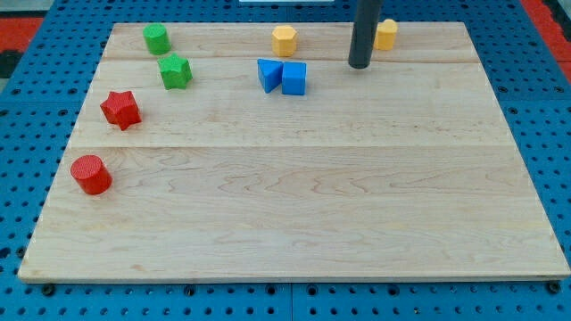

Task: Point your arm at the yellow hexagon

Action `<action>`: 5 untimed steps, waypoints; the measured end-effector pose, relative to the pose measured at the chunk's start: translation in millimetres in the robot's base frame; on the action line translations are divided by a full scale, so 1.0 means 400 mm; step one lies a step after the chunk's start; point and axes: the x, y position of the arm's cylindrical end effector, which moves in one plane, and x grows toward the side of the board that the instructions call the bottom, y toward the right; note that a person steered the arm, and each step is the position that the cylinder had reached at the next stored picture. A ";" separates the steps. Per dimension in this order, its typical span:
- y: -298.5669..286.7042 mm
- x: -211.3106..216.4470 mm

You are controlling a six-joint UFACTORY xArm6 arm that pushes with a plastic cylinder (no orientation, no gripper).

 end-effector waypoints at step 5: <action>0.037 0.000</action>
